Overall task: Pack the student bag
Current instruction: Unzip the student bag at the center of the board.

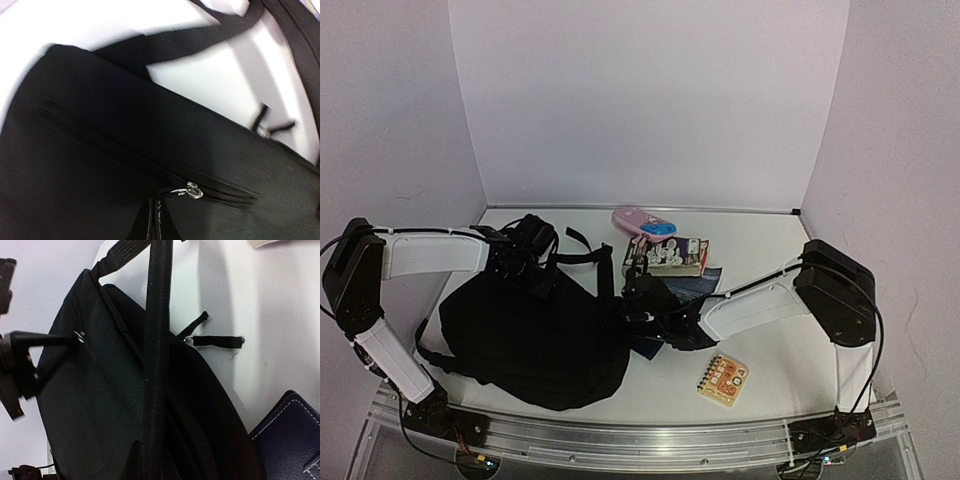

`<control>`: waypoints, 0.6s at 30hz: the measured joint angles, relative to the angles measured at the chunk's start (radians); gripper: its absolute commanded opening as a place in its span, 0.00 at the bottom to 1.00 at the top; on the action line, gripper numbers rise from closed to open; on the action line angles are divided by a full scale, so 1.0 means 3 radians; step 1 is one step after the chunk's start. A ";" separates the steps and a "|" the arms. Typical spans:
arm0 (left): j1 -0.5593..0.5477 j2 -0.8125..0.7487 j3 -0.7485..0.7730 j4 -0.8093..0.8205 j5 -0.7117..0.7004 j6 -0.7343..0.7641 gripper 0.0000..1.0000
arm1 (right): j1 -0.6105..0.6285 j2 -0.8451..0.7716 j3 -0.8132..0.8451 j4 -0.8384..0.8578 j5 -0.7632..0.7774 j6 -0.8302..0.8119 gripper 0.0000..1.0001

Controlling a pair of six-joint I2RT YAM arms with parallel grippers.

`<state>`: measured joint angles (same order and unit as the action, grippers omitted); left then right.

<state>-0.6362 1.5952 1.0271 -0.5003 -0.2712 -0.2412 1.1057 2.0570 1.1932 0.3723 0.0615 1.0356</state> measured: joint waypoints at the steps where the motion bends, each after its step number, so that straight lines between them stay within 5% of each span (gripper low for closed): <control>1: 0.0035 0.0015 0.0052 -0.0042 -0.0057 -0.0011 0.00 | 0.0000 -0.0004 -0.0021 0.0007 0.0002 0.0006 0.00; 10: 0.0872 0.0115 0.0244 -0.0091 -0.0274 -0.0068 0.00 | 0.0000 -0.0114 -0.0209 0.0068 0.0021 0.0042 0.00; 16: 0.0984 0.0366 0.0450 -0.0198 -0.0224 -0.0066 0.00 | -0.0004 -0.0157 -0.0219 0.0100 0.0067 0.0046 0.00; 18: 0.0994 0.0378 0.0457 -0.0188 -0.0141 -0.0060 0.02 | -0.0004 -0.0164 -0.0223 0.0086 0.0065 0.0025 0.21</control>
<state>-0.3381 1.7086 1.1641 -0.5566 -0.3136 -0.2592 1.1046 2.0078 1.1265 0.3982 0.0809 1.0432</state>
